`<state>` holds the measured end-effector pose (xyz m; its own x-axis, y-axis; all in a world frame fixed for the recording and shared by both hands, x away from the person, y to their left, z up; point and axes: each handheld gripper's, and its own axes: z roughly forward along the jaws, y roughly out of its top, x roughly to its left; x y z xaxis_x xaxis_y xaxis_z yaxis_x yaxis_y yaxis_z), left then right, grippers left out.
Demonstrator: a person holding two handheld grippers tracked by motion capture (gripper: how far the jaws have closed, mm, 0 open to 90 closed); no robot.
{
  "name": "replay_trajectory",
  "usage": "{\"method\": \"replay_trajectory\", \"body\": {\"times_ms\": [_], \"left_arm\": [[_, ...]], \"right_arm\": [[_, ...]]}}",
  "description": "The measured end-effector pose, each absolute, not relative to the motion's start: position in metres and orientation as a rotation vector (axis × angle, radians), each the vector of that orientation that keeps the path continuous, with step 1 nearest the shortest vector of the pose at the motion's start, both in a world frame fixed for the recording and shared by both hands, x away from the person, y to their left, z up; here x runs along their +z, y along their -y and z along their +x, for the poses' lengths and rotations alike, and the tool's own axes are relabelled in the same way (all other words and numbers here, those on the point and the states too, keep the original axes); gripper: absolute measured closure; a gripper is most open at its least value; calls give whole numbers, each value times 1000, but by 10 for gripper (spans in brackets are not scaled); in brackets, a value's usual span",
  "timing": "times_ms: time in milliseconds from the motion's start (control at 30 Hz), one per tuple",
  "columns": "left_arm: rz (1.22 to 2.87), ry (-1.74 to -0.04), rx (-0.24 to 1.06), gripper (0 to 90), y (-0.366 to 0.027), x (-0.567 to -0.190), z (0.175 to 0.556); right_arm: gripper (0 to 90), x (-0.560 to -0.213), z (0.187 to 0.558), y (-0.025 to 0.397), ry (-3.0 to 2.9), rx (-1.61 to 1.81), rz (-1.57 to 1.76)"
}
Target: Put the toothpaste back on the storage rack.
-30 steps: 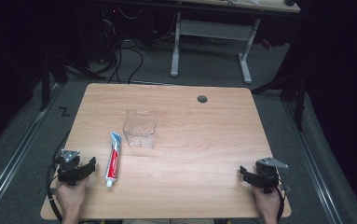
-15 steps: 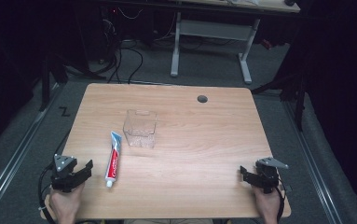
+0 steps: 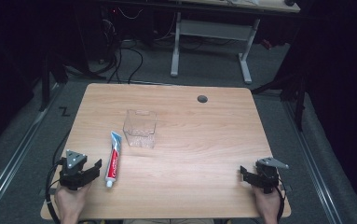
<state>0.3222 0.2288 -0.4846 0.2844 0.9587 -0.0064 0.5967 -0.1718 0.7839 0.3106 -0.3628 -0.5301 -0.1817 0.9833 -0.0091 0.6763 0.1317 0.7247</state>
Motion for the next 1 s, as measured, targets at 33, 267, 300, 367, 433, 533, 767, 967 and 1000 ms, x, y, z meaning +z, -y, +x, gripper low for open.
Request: {"method": "replay_trajectory", "body": {"times_ms": [33,267,300,367,433,533,767,967,1000], "left_arm": [[1883,-1383,666,430,-224,-483,323],[1950,-1329,660,428,-208,-478,329],[1971,-1314,654,428,-203,-476,333],[1980,-1307,654,428,-200,-475,335],[1995,-1300,641,428,-196,-473,339],[2023,-1306,625,428,-189,-473,348],[2066,-1322,610,427,-179,-474,359],[2100,-1349,588,426,-173,-475,371],[2100,-1349,588,424,-173,-475,371]], "right_arm": [[286,-530,311,363,-1921,816,1592],[286,-530,311,363,-1921,816,1592],[286,-530,311,363,-1921,816,1593],[286,-530,311,363,-1921,817,1593],[286,-530,311,363,-1921,816,1593],[286,-530,310,363,-1920,818,1596],[286,-530,310,363,-1919,822,1599],[285,-530,310,363,-1920,821,1597],[286,-530,310,363,-1920,820,1597]]}}
